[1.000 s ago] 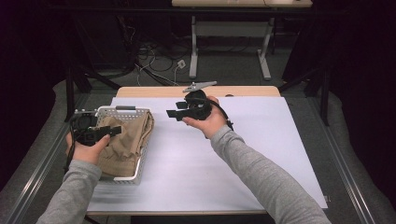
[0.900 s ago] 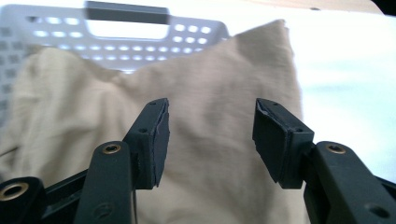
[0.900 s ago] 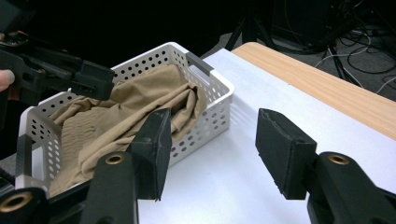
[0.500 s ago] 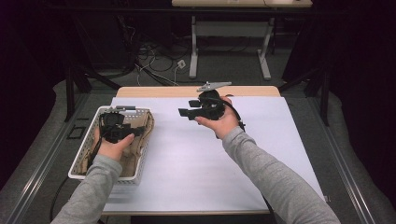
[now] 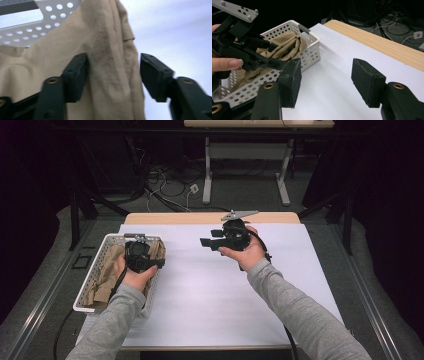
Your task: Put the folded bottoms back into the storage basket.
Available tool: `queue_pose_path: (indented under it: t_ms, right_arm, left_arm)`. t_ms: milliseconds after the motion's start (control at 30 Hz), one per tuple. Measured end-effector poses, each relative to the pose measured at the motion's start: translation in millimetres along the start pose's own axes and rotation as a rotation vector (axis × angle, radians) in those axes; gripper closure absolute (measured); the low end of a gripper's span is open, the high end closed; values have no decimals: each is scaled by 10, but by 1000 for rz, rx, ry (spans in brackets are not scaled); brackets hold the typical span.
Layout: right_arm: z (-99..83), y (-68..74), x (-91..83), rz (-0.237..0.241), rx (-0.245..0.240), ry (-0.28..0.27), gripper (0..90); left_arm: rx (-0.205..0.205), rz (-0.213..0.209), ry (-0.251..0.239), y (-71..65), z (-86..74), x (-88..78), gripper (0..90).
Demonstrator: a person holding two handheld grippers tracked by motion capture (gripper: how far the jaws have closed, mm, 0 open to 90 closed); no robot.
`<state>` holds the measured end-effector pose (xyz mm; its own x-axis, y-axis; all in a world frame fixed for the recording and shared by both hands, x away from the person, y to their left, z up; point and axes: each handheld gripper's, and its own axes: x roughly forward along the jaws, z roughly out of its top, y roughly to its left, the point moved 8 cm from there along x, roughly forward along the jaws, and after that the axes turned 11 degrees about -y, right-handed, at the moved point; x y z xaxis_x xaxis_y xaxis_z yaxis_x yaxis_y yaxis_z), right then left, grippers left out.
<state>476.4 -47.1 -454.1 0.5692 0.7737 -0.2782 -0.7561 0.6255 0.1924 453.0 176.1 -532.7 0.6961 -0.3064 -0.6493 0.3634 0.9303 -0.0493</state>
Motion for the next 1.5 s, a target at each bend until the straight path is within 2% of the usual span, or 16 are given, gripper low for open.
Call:
queue_pose_path:
  t_ms: [67, 233, 367, 533, 667, 700, 833, 1000, 1133, 1200, 1500]
  right_arm:
    - [-21, -32, -8, -7, 7, 1, 408]
    - [-64, -110, -27, -25, 18, 9, 409]
    - [-66, -126, -22, -29, 22, 6, 410]
    - [-73, -97, 1, -21, 23, 7, 410]
    - [-83, -97, 14, -20, 27, 12, 410]
    - [-85, -100, 17, -18, 31, 12, 410]
    - [-90, -91, 22, -18, 37, 15, 410]
    - [-98, -67, 37, -11, 29, 18, 410]
    - [-96, -61, 48, -6, 29, 12, 410]
    - [-97, -60, 43, -8, 31, 14, 410]
    - [-98, -14, 26, -2, 17, 6, 409]
  left_arm:
    - [-26, -11, 8, 13, -12, -1, 448]
    - [-49, -41, 2, 63, 0, -68, 676]
    - [-124, -62, -12, 149, 23, -110, 790]
    - [-232, -110, -24, 267, -24, -46, 827]
    - [-255, -100, -14, 346, -77, 3, 831]
    - [-266, -82, -1, 396, -114, 37, 832]
    - [-292, -84, 18, 434, -194, 123, 832]
    - [-301, -80, 32, 466, -281, 227, 831]
    - [-291, -79, 35, 474, -333, 272, 830]
    - [-275, -77, 39, 478, -343, 266, 828]
    - [-274, -66, 20, 467, -354, 312, 795]
